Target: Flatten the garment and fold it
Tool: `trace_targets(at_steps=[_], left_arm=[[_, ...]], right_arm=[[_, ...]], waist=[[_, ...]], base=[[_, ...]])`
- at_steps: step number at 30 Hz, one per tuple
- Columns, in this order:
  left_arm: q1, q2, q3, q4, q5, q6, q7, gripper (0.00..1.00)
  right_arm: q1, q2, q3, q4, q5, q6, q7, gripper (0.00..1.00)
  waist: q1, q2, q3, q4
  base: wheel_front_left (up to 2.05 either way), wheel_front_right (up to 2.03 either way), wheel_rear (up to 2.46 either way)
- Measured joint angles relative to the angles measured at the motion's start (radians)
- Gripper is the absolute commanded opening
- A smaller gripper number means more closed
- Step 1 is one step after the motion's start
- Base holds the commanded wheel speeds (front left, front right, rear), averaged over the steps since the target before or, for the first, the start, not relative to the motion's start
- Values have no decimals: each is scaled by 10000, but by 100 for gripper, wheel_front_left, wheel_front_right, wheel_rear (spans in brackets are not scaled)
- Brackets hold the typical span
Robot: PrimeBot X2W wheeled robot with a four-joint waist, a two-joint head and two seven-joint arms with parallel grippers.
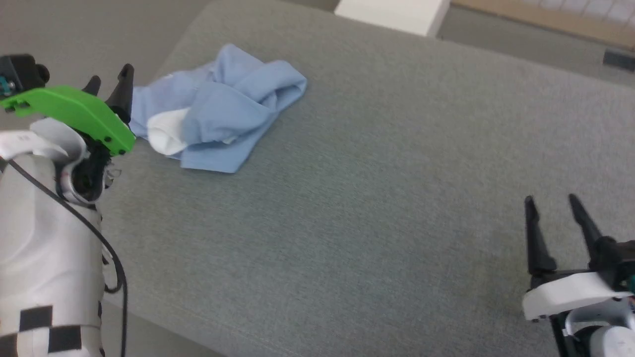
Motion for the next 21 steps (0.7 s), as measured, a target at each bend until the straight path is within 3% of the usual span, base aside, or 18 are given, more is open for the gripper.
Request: trace_targets(at_steps=[4,12,18,19,20,21], left_arm=[[-406,77,77,556,-470,52,1076,100],[-538,-291,-221,1488,-1066,81,2665,100],[-529,-190,-487,1687,-928,232,2876,100],[-529,-184,-506,1641,-872,234,2817,34],[-510,-180,-468,1538,-780,234,2345,0],[-490,-190,-405,1478,-717,244,1881,0]], right_arm=[[-9,-2,-382,-510,-59,0,142,100],[-3,-4,-683,-1081,-65,0,263,100],[-11,-2,-662,-1139,-61,0,301,100],[-11,-2,-677,-1139,-61,0,301,100],[-11,-4,-667,-1135,-54,0,301,100],[-14,-4,-633,-1122,-4,0,301,100]], waist=[[0,0,739,-306],[1,0,2082,-848],[1,0,2498,-1065],[1,0,2505,-1075],[1,0,2489,-1075],[1,0,2462,-1074]], base=[[0,0,0],[0,0,0],[0,0,0],[0,0,0],[0,0,0],[0,0,0]])
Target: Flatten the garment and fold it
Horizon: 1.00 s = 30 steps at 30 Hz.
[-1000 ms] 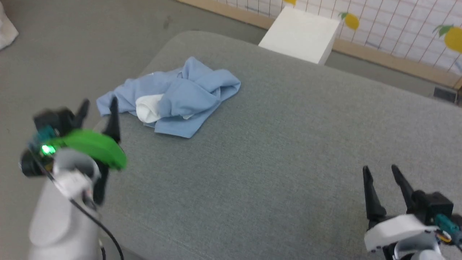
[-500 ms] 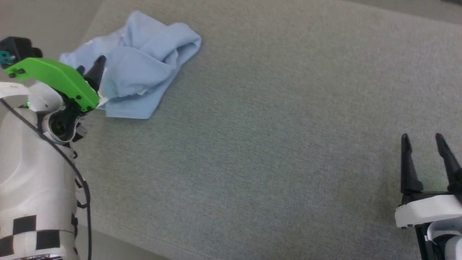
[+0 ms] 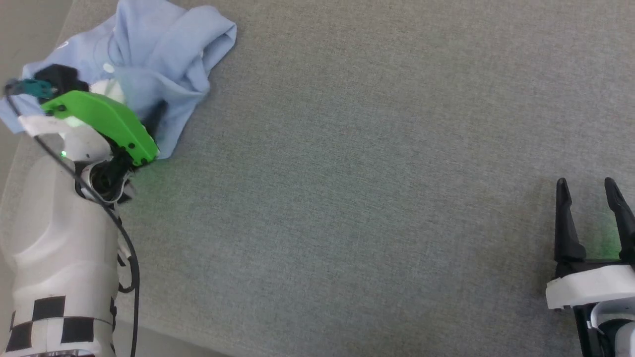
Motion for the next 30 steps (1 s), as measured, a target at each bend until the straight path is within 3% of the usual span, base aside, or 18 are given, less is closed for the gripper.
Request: trace_targets(at_steps=[6,12,17,21,25,30], left_arm=[[-403,502,251,-424,286,-21,-2151,0],[-1945,922,-199,-1486,593,-290,-2564,0],[-3149,951,-846,-2575,447,-435,-2332,0],[-3807,364,-1174,-3005,-169,-449,-1885,0],[-4009,-92,-1394,-3252,-405,-376,-1522,0],[-3564,-276,-2038,-2905,-437,-359,-803,0]], right_arm=[[-118,2,247,491,307,0,-190,100],[-313,4,627,1503,938,0,-696,100],[-451,8,1020,2499,1513,0,-1208,100],[-484,2,1055,3137,1850,0,-1503,100],[-492,4,1127,3570,2061,0,-1662,100],[-501,2,1014,3854,2165,0,-1737,100]], waist=[[0,0,-497,-108],[-1,0,-1200,-379],[-1,1,-1792,-919],[-1,1,-2214,-1475],[-1,0,-2573,-2064],[-1,1,-2916,-2750]], base=[[0,0,0],[0,0,0],[0,0,0],[0,0,0],[0,0,0],[0,0,0]])
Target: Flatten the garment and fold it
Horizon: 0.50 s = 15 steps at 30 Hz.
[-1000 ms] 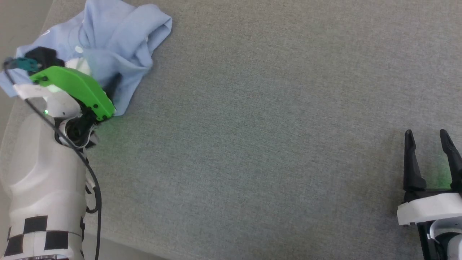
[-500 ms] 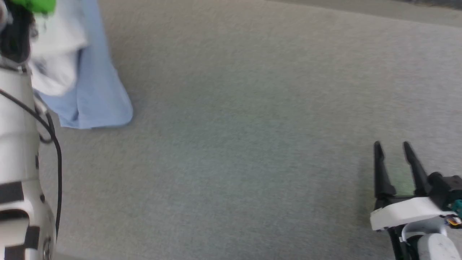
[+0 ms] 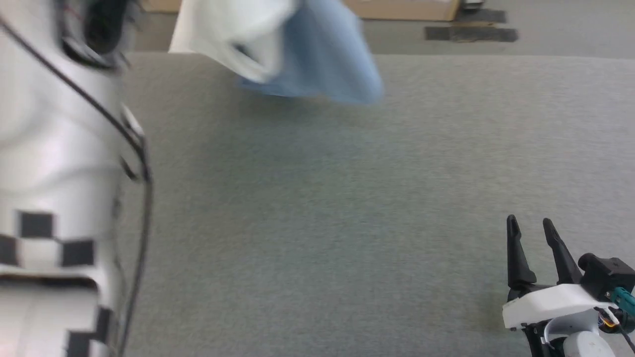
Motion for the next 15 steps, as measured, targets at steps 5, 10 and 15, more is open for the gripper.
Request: trace_targets(at_steps=[5,10,15], left_arm=[[2424,-591,-1229,445,88,-2,654,0],[5411,-1045,-2813,1352,479,-12,1218,0],[6786,-1365,-3536,1774,-15,-86,1996,16]], right_arm=[[37,-6,-272,121,0,0,-73,100],[48,-6,-276,40,0,0,-73,100],[56,-4,-222,2,10,0,-73,100]], waist=[[0,0,-361,-479],[0,0,-580,-820],[0,0,-658,-816]], base=[[0,0,0],[0,0,0],[0,0,0]])
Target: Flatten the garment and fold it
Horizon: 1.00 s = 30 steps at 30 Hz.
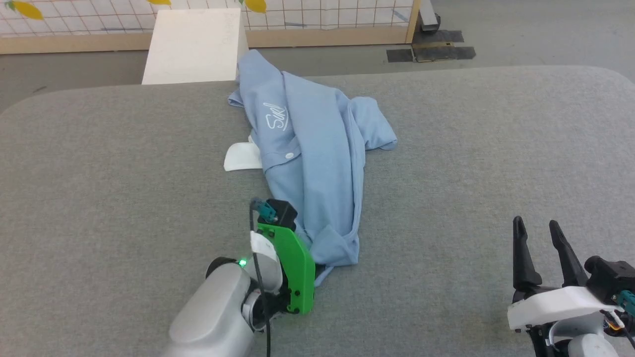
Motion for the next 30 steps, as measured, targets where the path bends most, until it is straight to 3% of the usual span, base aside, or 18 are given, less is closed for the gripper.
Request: trace_targets(at_steps=[2,8,12,16,20,24,30], left_arm=[[4,-33,226,-201,-330,2,-88,100],[-277,-86,1601,-1442,-1269,280,-1097,100],[-421,245,2535,-2263,-1331,508,-2382,100],[-20,1118,2970,-2738,-276,650,-4360,100],[1163,1939,3095,-3051,1296,1108,-6698,100],[2499,1847,3187,-3519,1856,1722,-7986,100],[3954,1423,3482,-4495,2157,2205,-8355,100]], right_arm=[[51,0,-29,-2,-2,0,0,100],[226,2,-4,27,-17,0,-2,100],[268,0,105,84,-15,0,-2,100],[406,4,403,326,-35,0,0,100],[430,8,577,583,-25,0,284,100],[451,2,568,752,-15,0,825,100],[20,0,780,1202,-244,0,2633,100]], waist=[[0,0,-42,103],[0,0,-345,439],[0,0,-694,611],[0,-1,-1029,736],[0,-1,-1283,838],[0,0,-1325,1006],[0,0,-1024,1120]], base=[[0,0,0],[0,0,0],[0,0,0],[0,0,0],[0,0,0],[0,0,0],[0,0,0]])
